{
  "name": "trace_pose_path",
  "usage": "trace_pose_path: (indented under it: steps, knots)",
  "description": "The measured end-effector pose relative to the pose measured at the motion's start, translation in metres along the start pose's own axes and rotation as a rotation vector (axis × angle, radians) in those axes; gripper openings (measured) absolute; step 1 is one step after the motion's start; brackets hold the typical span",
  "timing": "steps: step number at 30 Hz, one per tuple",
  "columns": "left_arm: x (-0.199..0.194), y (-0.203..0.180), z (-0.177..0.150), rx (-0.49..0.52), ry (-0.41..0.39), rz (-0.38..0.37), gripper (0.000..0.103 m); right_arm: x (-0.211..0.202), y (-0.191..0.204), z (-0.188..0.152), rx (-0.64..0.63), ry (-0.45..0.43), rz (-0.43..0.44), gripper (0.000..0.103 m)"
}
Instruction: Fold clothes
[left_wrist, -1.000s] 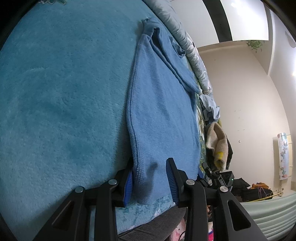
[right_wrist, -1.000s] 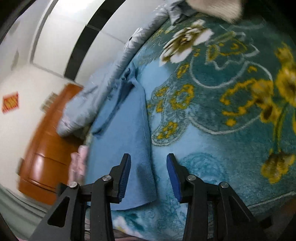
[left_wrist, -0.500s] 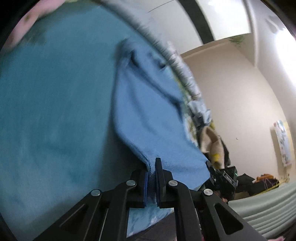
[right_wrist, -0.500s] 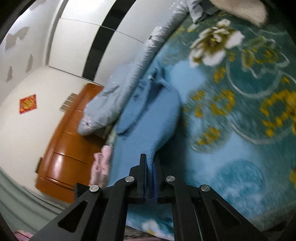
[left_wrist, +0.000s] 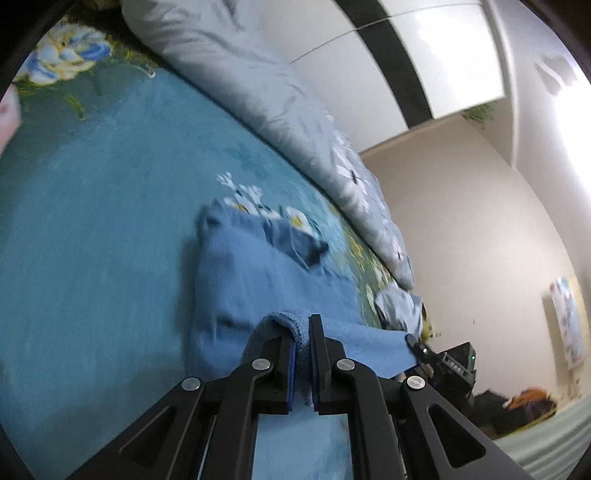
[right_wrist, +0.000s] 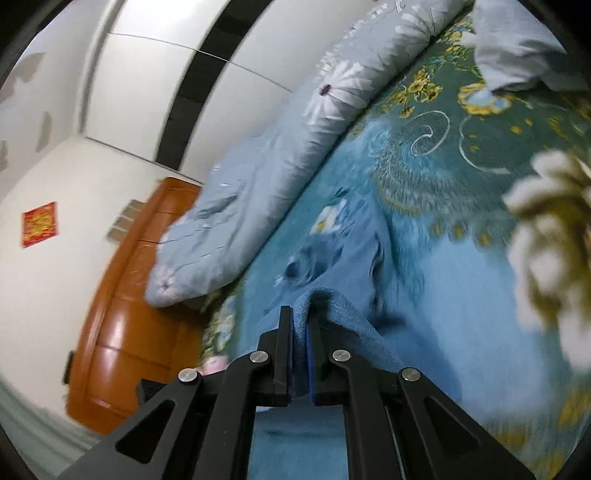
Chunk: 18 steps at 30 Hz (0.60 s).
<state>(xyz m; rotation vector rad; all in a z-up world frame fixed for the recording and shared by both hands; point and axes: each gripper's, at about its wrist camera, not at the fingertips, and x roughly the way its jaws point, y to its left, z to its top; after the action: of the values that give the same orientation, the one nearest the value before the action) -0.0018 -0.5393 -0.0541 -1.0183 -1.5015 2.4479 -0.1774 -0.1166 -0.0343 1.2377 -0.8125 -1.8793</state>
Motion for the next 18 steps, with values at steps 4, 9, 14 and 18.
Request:
trace_pose_path:
  steps: [4, 9, 14, 18]
  knots:
    - [0.034, 0.015, 0.036, -0.042, 0.011, 0.072, 0.007, 0.043, 0.000, 0.033, 0.000, 0.038, -0.077, 0.006]
    - [0.065, 0.035, 0.054, -0.081, 0.046, 0.129, 0.009, 0.075, -0.007, 0.050, -0.008, 0.076, -0.170, 0.010]
    - [0.057, 0.035, 0.060, -0.097, -0.016, 0.020, 0.059, 0.068, -0.011, 0.062, -0.022, 0.028, -0.168, 0.043]
    - [0.034, 0.020, 0.056, -0.041, -0.100, 0.005, 0.069, 0.047, -0.013, 0.058, -0.066, 0.012, -0.180, 0.046]
